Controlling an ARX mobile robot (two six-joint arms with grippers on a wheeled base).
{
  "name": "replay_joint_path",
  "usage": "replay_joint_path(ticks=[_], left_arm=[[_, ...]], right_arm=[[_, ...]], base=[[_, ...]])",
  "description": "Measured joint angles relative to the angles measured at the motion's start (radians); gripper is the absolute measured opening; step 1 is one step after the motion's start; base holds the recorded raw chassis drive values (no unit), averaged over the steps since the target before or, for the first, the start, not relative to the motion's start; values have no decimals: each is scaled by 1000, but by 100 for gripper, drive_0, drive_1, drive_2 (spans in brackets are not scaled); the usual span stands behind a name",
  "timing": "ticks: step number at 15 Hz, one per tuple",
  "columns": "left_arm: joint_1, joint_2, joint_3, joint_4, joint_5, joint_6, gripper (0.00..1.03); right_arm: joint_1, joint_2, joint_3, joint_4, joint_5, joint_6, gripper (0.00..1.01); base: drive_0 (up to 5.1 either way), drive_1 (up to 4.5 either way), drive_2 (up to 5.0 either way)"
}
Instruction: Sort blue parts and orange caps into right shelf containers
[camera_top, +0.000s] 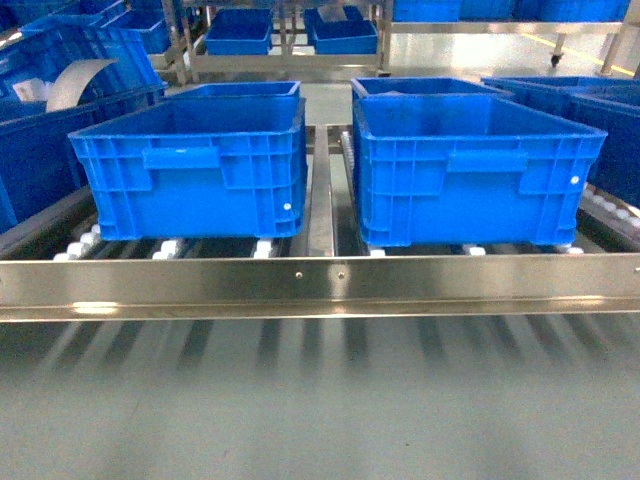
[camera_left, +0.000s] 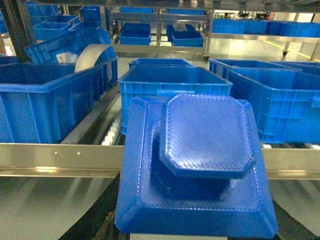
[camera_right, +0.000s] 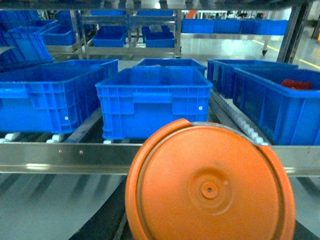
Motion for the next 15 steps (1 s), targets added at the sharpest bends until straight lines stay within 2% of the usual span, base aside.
replay_joint_path(ticks=[15], left_arm=[[0,0,0,0,0,0,44]], right_arm=[[0,0,0,0,0,-3,44]], base=[[0,0,0]])
